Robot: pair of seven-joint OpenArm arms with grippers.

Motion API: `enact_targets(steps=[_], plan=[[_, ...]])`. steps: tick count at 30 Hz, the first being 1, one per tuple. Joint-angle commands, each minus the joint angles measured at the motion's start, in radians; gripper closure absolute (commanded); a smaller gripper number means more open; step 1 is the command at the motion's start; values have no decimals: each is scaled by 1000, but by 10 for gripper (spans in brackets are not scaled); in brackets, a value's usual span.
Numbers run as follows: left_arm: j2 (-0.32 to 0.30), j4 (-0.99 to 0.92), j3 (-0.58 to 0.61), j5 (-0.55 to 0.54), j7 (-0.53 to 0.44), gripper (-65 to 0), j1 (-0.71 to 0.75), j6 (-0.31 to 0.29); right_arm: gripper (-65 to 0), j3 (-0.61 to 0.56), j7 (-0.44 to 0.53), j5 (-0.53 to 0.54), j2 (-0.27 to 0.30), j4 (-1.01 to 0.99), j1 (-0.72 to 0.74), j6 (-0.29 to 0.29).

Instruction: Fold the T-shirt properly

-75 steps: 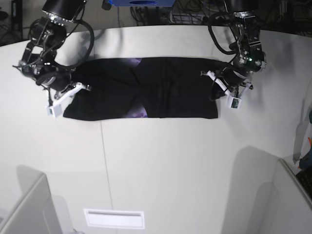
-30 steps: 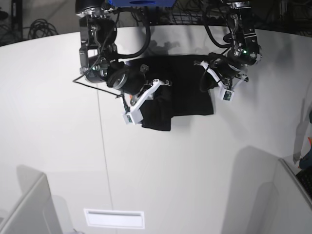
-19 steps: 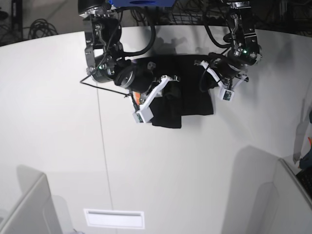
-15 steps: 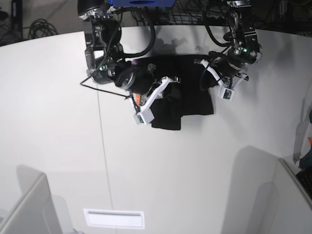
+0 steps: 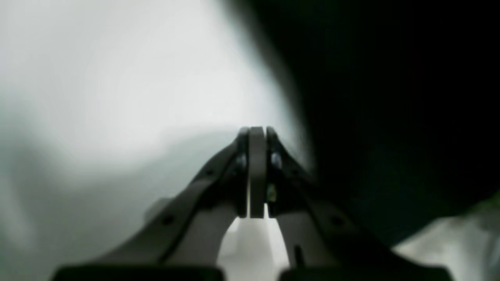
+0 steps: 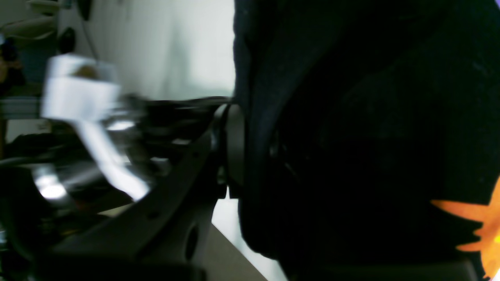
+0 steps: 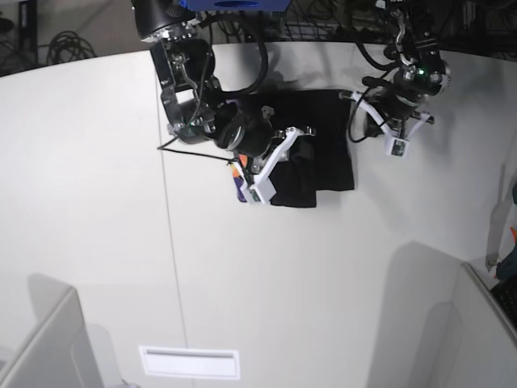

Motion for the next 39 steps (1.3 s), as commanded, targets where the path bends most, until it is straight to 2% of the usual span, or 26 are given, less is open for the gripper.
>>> enact_targets(steps=[1,3,7,12,13,15,17,18,19,21,28,33,35,37,39], plan=[[-15,38,-19,-15,6,0,5,-35,0,-3,17,23,-11,17,14,6],[-38,60,-76,-15,61,0,17,-78,0,-6,17,22,-11,17,15,6],[-43,64,-242,-15,127,0,47,-173,0,-6,17,22,-11,-5,26,6],[-69,64,-392,-15,127,0,82,-173,0,-6,15,25,-14,-34,34,6],[-72,63,-411,-15,127,0,86,-173,-29,-6,17,25,-14,-39,34,6],[-80,63,-458,-15,127,0,86,-173,-234,-4,17,25,-14,-43,34,6],[-87,61,-487,-15,127,0,86,-173,-395,-6,18,25,-16,-43,34,6],[-87,61,-500,-15,127,0,86,-173,-449,-7,18,25,-16,-43,34,6],[-87,61,-504,-15,127,0,86,-173,-473,-7,18,25,-16,-43,35,6],[-97,61,-506,-15,127,0,85,-173,-468,-12,12,25,-16,-42,46,6],[-100,61,-506,-15,127,0,79,-173,-425,-204,4,25,-14,-57,111,6],[-103,44,-509,-15,126,0,77,-173,-425,-297,-77,25,-14,-37,170,6],[-126,15,-509,-15,124,0,76,-173,-425,-300,-88,25,-8,23,177,6],[-135,-22,-510,-15,123,0,76,-173,-420,-279,-80,19,35,93,169,6],[-147,-46,-533,-15,121,0,77,-173,-348,-241,-68,19,82,139,154,6]])
